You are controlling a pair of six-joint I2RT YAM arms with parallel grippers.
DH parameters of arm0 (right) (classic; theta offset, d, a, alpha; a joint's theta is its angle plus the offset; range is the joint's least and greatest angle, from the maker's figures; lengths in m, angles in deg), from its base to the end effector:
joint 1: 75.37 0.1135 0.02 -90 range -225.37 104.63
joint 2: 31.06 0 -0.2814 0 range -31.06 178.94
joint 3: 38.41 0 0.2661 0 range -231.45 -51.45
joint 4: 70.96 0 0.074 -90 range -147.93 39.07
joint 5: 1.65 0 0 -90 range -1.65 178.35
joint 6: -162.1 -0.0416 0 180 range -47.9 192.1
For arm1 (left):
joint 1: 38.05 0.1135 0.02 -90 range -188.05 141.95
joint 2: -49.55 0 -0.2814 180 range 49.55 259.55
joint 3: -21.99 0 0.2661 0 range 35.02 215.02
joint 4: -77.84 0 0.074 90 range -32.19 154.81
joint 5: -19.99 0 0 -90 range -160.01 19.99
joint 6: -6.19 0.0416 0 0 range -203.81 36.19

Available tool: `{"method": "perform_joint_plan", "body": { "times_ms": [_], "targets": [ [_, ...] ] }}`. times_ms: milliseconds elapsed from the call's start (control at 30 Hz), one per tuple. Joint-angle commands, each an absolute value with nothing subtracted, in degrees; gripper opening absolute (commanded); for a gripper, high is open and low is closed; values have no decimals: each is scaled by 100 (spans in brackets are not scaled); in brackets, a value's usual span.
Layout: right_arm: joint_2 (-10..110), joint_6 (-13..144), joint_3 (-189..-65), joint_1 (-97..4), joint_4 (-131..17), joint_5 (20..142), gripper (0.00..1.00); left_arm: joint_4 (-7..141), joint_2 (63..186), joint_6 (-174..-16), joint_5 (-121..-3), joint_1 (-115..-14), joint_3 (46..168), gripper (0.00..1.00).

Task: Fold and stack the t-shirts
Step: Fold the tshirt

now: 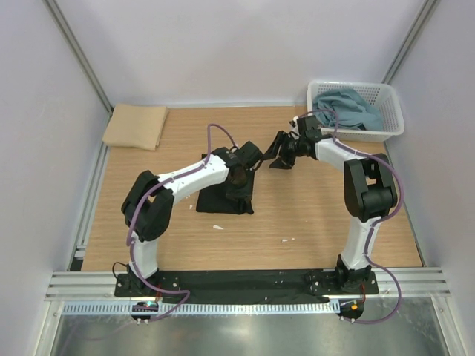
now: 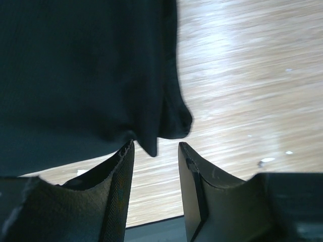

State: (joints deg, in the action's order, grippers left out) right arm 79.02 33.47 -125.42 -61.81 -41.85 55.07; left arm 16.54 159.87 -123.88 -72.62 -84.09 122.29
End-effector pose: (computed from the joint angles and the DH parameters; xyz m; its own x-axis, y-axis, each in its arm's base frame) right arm 0.4108 0.1226 0.1876 -0.9265 0.3134 -0.2084 0.0708 0.6889 0.7214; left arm 0.2907 -0.2987 0.2216 -0.9596 0.0687 -0.2729 0.1192 0.9777 -0.1732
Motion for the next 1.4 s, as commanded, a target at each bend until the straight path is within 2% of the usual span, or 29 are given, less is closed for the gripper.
{"method": "perform_joint_plan", "body": {
  "times_ms": [0, 200, 233, 367, 700, 1100, 1200, 1300, 1333, 1367],
  "targets": [
    [8160, 3106, -13010, -6061, -4308, 5380, 52, 1787, 15791, -12459, -7598, -8384, 12159, 42],
    [8056, 2974, -12511, -6026, -4535, 5363, 44, 1727, 16222, -12336, -7669, -8235, 12869, 44],
    [8003, 2965, -12432, -6017, -4562, 5354, 38, 1726, 16292, -12327, -7634, -8200, 12941, 45],
    [7880, 2947, -12010, -5982, -4694, 5301, 26, 1744, 16591, -12292, -7581, -7998, 13240, 45],
    [7748, 2807, -11526, -5973, -5072, 5240, 20, 1393, 17522, -12116, -7756, -7848, 14276, 43],
    [7897, 2693, -11534, -5859, -5274, 5161, 18, 1165, 17962, -12099, -7941, -7857, 14681, 41],
    [7976, 2640, -11631, -5797, -5292, 5161, 17, 971, 18173, -12064, -7915, -7865, 14910, 36],
    [8038, 2517, -11657, -5762, -5432, 5108, 15, 988, 18182, -12046, -7941, -7874, 14919, 24],
    [8055, 2482, -11657, -5736, -5467, 5065, 15, 1005, 18165, -12037, -7959, -7865, 14919, 12],
    [8117, 2403, -11657, -5718, -5563, 5038, 15, 1014, 18156, -12028, -7993, -7865, 14928, 8]
  ]
}}
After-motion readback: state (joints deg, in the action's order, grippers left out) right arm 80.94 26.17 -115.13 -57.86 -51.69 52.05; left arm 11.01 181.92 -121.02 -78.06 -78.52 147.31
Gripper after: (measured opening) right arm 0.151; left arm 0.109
